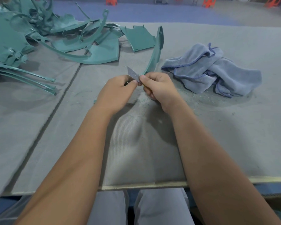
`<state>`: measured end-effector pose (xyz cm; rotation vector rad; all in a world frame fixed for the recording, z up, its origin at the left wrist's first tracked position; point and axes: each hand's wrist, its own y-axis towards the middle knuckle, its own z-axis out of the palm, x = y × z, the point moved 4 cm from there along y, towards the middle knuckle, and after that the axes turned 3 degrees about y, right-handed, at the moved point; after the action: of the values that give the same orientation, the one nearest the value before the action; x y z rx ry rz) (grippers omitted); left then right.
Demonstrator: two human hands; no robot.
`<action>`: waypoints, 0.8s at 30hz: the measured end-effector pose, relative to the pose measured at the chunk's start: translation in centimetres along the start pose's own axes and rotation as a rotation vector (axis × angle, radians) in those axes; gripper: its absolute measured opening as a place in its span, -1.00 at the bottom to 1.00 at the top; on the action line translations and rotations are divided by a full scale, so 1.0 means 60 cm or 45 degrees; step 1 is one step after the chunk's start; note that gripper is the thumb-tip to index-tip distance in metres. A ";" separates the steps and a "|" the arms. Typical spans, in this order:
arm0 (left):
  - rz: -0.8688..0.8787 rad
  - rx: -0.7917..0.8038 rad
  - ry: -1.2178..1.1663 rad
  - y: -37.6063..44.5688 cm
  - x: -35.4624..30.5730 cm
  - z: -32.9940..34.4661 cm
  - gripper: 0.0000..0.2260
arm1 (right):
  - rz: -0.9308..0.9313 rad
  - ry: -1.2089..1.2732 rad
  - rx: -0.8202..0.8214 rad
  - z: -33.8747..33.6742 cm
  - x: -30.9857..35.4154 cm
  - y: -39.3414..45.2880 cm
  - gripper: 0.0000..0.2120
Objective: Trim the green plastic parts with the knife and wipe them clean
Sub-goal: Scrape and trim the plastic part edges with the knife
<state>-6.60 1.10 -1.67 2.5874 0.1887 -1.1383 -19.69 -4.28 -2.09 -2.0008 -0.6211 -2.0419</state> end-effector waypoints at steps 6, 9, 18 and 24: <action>-0.023 -0.015 -0.086 -0.002 0.005 0.004 -0.66 | -0.023 0.056 -0.027 -0.002 0.000 -0.004 -0.70; -0.017 -0.048 -0.086 0.001 0.007 0.007 -0.67 | -0.031 0.060 -0.067 -0.004 -0.001 -0.005 -0.74; -0.028 -0.102 -0.077 0.005 0.010 0.010 -0.70 | -0.070 0.045 -0.130 -0.003 0.002 -0.007 -0.75; -0.044 -0.150 -0.059 0.007 0.010 0.008 -0.69 | -0.098 0.065 -0.120 -0.003 0.008 -0.008 -0.74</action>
<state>-6.42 0.52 -2.34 2.4617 0.2818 -1.1619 -20.12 -3.85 -1.67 -1.9980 -0.6114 -2.1981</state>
